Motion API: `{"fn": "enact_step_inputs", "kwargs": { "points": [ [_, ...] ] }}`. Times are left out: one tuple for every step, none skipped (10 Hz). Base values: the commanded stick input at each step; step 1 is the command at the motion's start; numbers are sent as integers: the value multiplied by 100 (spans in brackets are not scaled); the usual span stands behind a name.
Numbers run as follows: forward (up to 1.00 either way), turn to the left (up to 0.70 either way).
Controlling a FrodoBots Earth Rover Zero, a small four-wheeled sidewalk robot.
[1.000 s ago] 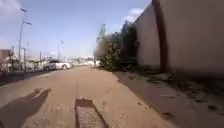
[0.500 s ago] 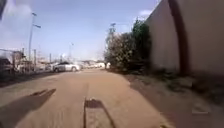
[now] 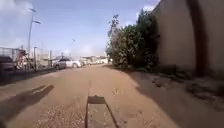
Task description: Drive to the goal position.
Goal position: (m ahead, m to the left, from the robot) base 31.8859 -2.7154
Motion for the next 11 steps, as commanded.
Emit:
{"fn": "enact_step_inputs", "kwargs": {
  "points": [
    [100,0],
    [100,0],
    [100,0],
    [100,0],
    [100,0],
    [100,0],
    [100,0],
    [100,0],
    [100,0],
    [100,0],
    [100,0]
  ]
}}
